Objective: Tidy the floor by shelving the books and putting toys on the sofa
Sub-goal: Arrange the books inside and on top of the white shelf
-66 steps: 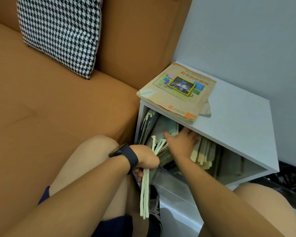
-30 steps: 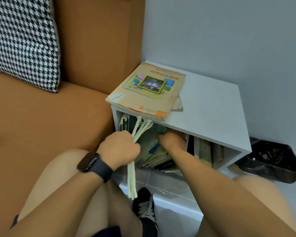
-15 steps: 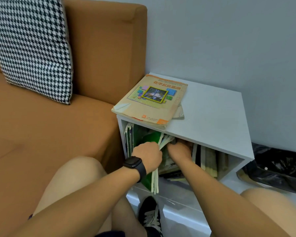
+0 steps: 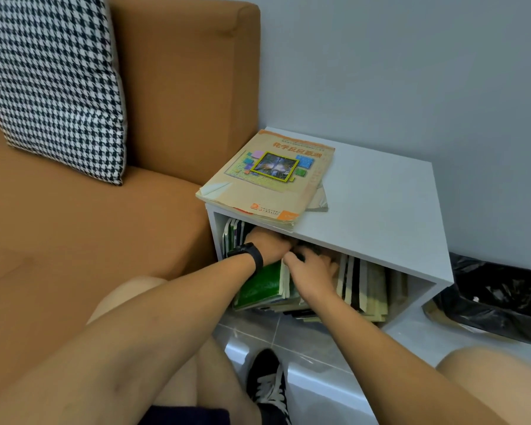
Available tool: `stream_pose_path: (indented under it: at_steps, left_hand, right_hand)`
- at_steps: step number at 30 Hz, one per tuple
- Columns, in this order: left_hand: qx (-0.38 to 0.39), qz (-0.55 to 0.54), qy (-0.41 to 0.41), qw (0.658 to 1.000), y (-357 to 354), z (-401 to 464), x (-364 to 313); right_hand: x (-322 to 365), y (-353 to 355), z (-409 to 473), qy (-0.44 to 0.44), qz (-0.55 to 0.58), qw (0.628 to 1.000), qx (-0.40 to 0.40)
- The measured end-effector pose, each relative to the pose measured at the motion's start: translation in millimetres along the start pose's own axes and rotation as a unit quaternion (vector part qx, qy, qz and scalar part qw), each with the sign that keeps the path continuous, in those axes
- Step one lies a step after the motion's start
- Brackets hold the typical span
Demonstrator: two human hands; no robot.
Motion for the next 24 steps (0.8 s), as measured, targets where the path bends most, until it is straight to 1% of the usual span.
stream_pose_path:
  at_steps: [1,3,4,5,6,7,9,11,13,15,18,21,24]
  left_hand:
    - [0.007,-0.012,-0.008,1.000,-0.4,2.2,2.0]
    - [0.013,-0.026,-0.019,0.999,4.4,3.0,6.9]
    - [0.016,-0.016,-0.027,0.999,8.1,1.1,10.0]
    - [0.012,0.018,-0.046,0.999,12.0,-0.3,14.4]
    - [-0.009,0.077,-0.075,0.994,17.0,-2.6,16.5]
    - [-0.046,0.147,-0.103,0.983,22.1,-4.0,19.6]
    - [-0.126,0.255,-0.121,0.951,30.2,-11.7,21.9]
    - [-0.157,0.312,-0.087,0.933,31.3,-17.8,27.3]
    - [-0.137,0.344,-0.006,0.929,31.3,-21.7,37.1]
    - [-0.106,0.330,0.063,0.936,33.2,-21.7,44.9]
    - [-0.074,0.205,0.124,0.968,40.1,-16.9,45.2]
    - [-0.064,0.159,0.136,0.976,44.0,-16.7,45.9]
    - [-0.054,0.145,0.134,0.979,49.4,-27.7,52.8]
  right_hand:
    - [2.5,0.3,-0.9,-0.002,-0.035,0.999,0.000]
    - [7.2,-0.3,-8.4,0.019,-0.165,0.986,0.017]
    - [9.9,-3.9,-11.8,0.038,-0.200,0.979,0.028]
    - [12.6,-8.1,-13.7,0.057,-0.207,0.976,0.033]
    - [13.5,-12.1,-14.3,0.072,-0.194,0.978,0.033]
    - [14.7,-16.2,-13.4,0.074,-0.163,0.983,0.034]
    - [12.6,-22.9,-9.2,0.030,-0.087,0.995,0.049]
    - [9.1,-26.7,-5.4,-0.011,-0.031,0.998,0.062]
    - [7.2,-26.8,-1.5,-0.016,0.026,0.997,0.064]
    - [3.7,-27.1,2.4,-0.011,0.057,0.997,0.050]
    - [1.6,-26.8,3.0,-0.020,0.032,0.999,-0.002]
    - [7.0,-11.8,5.7,-0.068,0.054,0.995,-0.054]
    - [7.3,4.5,14.2,-0.088,0.032,0.992,-0.079]
Point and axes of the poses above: each hand's wrist, its own z-axis towards the middle knuckle, its own y-axis out of the back of the hand, x = y × z, the point moved 1 cm from there along z, towards the middle knuckle, and after that the axes turned 10 degrees about y, right-handed, at the moved point
